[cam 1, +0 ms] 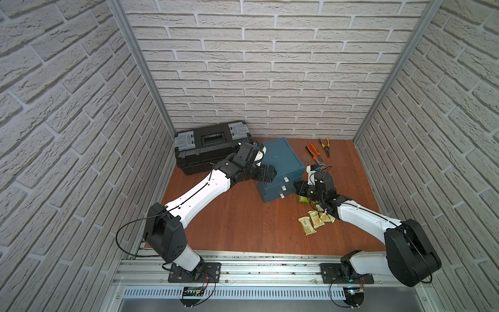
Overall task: Take the cookies out of the drawer
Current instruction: Adjust the storage box at the center of the board.
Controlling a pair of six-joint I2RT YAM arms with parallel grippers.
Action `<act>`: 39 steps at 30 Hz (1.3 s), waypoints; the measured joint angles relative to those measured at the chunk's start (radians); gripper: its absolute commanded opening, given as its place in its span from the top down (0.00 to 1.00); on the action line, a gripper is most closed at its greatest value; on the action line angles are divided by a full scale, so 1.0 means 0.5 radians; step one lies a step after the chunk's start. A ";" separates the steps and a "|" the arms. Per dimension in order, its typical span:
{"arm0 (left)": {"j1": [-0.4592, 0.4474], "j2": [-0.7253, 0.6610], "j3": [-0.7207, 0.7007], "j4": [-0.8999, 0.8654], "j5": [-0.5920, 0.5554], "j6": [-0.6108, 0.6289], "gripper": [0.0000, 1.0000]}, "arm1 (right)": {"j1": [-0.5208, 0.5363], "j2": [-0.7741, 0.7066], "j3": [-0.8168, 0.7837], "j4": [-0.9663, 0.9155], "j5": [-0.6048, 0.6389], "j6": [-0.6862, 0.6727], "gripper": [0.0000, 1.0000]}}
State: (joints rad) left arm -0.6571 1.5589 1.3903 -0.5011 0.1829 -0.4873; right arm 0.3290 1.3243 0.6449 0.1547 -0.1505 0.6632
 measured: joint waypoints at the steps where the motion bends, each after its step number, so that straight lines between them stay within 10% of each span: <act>1: 0.000 0.000 0.000 -0.002 -0.013 0.001 0.01 | 0.001 -0.063 0.000 -0.060 0.034 -0.024 0.97; 7: -0.002 -0.003 0.000 -0.015 -0.085 0.013 0.02 | -0.021 -0.410 0.085 -0.367 0.242 -0.212 0.97; 21: -0.002 -0.050 -0.032 -0.024 -0.163 0.043 0.02 | -0.331 0.361 0.219 -0.130 0.027 -0.196 0.97; 39: 0.053 -0.131 -0.079 -0.072 -0.272 0.092 0.01 | -0.047 0.685 0.380 0.102 -0.232 -0.098 0.84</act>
State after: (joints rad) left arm -0.6304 1.4933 1.3510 -0.5369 0.0467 -0.4416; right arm 0.3054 1.6669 0.8349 0.2058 -0.2665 0.6144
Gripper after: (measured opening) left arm 0.985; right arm 0.100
